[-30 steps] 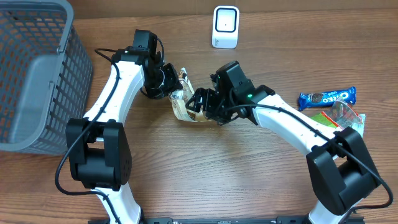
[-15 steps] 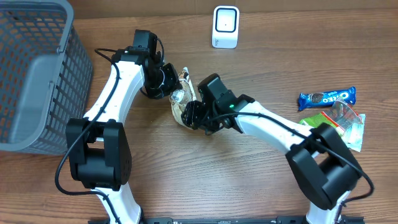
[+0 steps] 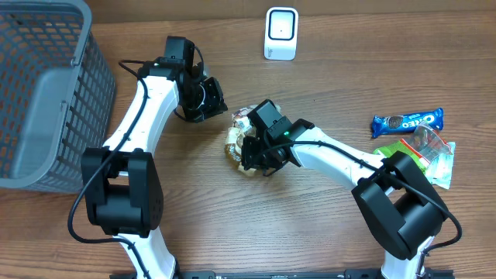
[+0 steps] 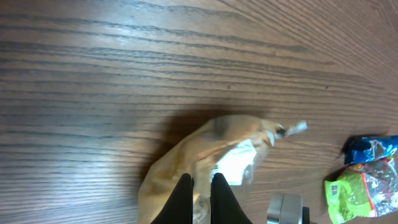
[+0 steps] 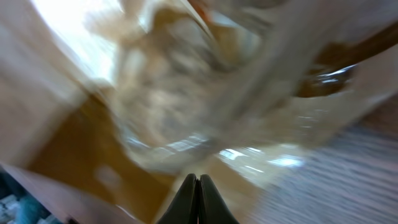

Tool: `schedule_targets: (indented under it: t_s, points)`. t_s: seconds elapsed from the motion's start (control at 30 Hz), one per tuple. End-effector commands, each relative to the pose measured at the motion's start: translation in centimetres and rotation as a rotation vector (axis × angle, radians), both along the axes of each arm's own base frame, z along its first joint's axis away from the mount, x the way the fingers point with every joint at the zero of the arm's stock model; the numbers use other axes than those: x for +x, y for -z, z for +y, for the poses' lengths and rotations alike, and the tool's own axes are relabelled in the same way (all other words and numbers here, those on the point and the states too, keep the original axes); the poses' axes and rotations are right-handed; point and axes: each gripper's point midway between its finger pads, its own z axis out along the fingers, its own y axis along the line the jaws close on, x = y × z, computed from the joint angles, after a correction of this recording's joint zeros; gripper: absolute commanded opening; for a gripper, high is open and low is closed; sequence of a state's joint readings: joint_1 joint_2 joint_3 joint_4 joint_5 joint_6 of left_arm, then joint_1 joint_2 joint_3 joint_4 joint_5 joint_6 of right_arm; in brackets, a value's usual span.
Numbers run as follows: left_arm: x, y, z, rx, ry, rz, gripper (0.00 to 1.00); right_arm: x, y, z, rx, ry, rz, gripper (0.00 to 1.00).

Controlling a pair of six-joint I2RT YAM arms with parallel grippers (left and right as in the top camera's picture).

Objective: Scan the item barcode

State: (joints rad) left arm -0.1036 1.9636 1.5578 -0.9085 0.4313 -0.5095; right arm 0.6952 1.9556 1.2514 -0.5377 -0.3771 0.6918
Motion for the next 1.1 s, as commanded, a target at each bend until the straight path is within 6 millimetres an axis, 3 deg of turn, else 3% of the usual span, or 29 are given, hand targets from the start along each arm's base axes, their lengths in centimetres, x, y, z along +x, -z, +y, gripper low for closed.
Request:
schedule_targets:
  t_s: [0.0, 0.07, 0.2, 0.3, 0.43, 0.53, 0.77, 0.93, 1.07]
  points:
    - [0.4, -0.9, 0.3, -0.003, 0.06, -0.049, 0.04, 0.3, 0.5, -1.5, -0.028, -0.076, -0.029, 0.04]
    - [0.4, -0.9, 0.1, 0.003, 0.092, -0.066, 0.04, 0.1, 0.5, -2.2, -0.021, -0.095, -0.005, 0.04]
    - [0.5, -0.9, -1.0, 0.027, 0.187, -0.118, 0.05, 1.2, -0.7, -3.7, 0.033, -0.055, 0.027, 0.34]
    - [0.2, -0.9, -1.9, 0.036, 0.218, -0.125, 0.12, 2.9, -2.1, -5.3, 0.061, -0.016, -0.006, 0.57]
    - [-0.3, -0.8, -2.9, 0.046, 0.279, -0.134, 0.21, 5.1, -3.3, -6.6, 0.122, -0.018, -0.066, 0.74]
    - [-2.0, -0.2, -2.8, 0.074, 0.306, -0.071, 0.25, 7.1, -4.0, -7.0, 0.149, -0.12, -0.219, 0.78]
    - [-6.3, 2.1, -0.3, 0.183, 0.262, 0.14, 0.36, 11.1, -5.5, -6.2, 0.165, -0.234, -0.506, 0.8]
    - [-8.9, 4.6, -0.5, 0.165, 0.236, 0.234, 0.4, 12.8, -3.8, -6.4, 0.116, -0.231, -0.56, 0.8]
    - [-10.5, 6.7, -2.2, 0.066, 0.232, 0.259, 0.4, 13.7, -2.9, -6.8, 0.086, -0.257, -0.605, 0.8]
